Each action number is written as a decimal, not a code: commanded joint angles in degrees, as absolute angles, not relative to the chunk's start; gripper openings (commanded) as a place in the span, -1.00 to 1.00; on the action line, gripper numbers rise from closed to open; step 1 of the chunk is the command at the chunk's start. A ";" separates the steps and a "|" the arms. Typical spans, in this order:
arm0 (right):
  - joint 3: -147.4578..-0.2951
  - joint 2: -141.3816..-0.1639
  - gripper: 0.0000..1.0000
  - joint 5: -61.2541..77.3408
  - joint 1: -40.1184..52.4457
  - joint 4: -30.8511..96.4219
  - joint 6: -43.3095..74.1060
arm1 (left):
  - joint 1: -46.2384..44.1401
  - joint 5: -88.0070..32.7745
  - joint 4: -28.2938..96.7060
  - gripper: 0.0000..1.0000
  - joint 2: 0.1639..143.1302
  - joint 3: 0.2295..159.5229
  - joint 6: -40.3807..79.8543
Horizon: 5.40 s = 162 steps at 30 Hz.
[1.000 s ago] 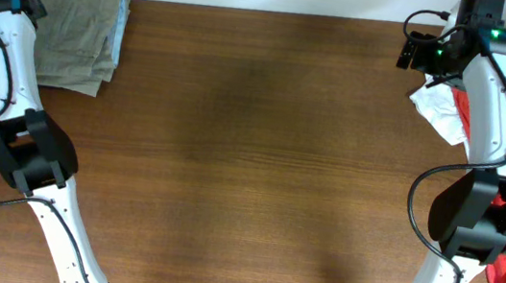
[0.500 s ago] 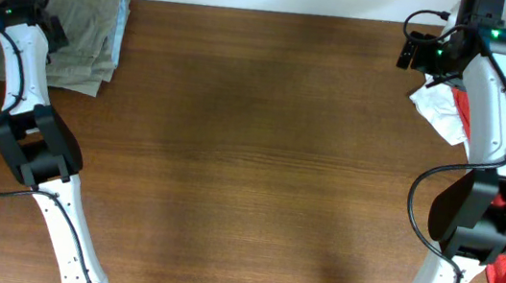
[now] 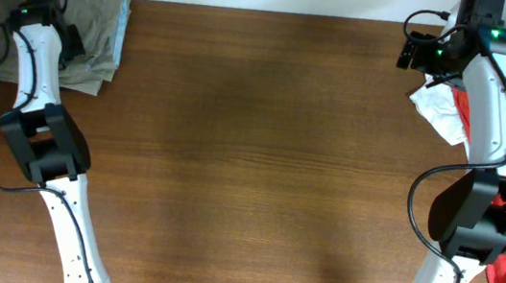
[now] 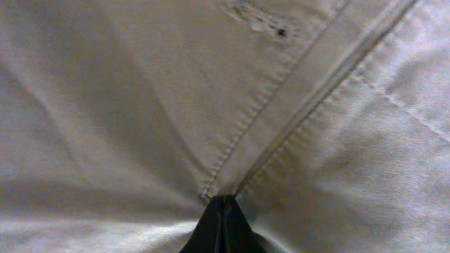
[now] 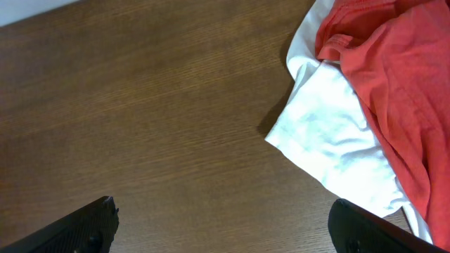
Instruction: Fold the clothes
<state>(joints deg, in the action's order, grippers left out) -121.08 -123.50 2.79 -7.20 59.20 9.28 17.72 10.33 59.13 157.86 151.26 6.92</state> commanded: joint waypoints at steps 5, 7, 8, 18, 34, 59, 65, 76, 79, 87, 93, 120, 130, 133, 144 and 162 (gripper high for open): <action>-121.73 -123.15 0.97 2.31 -7.57 59.18 9.96 | 12.86 5.74 59.46 -0.98 160.53 151.72 9.85; -121.73 -123.15 0.98 2.31 -7.57 59.18 9.96 | 12.51 5.78 59.64 -0.98 160.48 152.18 9.82; -121.73 -123.15 0.97 2.31 -7.57 59.18 9.96 | 12.51 5.76 59.70 -0.98 160.48 152.48 9.82; -121.73 -123.15 0.97 2.31 -7.57 59.18 9.96 | 17.26 16.97 67.02 -0.98 160.48 161.73 9.82; -121.73 -123.15 0.97 2.31 -7.57 59.18 9.96 | 27.90 16.64 69.25 -0.97 161.27 161.34 9.82; -122.21 -113.58 0.97 17.61 -8.01 78.63 7.33 | 28.64 -29.95 91.42 0.98 136.27 165.69 16.69; -122.21 -90.98 0.97 17.61 -7.79 92.31 7.38 | 28.64 -29.95 91.42 0.98 136.27 165.69 16.71; -122.04 -80.25 0.97 16.12 -7.73 97.32 7.35 | 28.67 -29.95 91.42 0.98 136.27 165.69 16.71; -118.93 -77.54 0.97 16.08 -7.40 96.90 7.57 | 28.67 -29.95 91.42 0.98 136.27 165.69 16.69; -70.04 -39.59 0.97 16.12 -7.40 67.53 7.73 | 28.67 -29.95 91.42 0.98 136.27 165.69 16.71; -17.65 -10.72 0.97 19.09 -2.13 21.17 8.64 | 28.67 -29.95 91.42 0.98 136.27 165.69 16.69; -0.32 -0.21 0.97 9.41 -0.80 3.62 7.99 | 29.15 -29.98 91.39 0.98 136.27 165.69 16.71; -0.32 -0.21 0.97 9.41 -0.80 3.62 7.99 | 27.29 -29.95 91.35 0.98 128.79 157.29 16.69; -0.32 -0.21 0.97 9.41 -0.80 3.60 7.99 | 22.87 -29.95 90.91 0.98 112.05 134.56 16.69; -0.32 -0.21 0.97 9.41 -0.80 3.62 7.99 | -1.96 -20.95 70.02 0.98 49.17 71.26 16.67; -0.32 -0.21 0.97 9.41 -0.80 3.62 7.99 | 2.55 -1.30 0.64 0.98 0.27 0.47 16.69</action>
<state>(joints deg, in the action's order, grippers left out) -0.62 -0.64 9.87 -1.06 3.22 8.36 0.95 -4.71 -1.91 0.75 1.48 16.97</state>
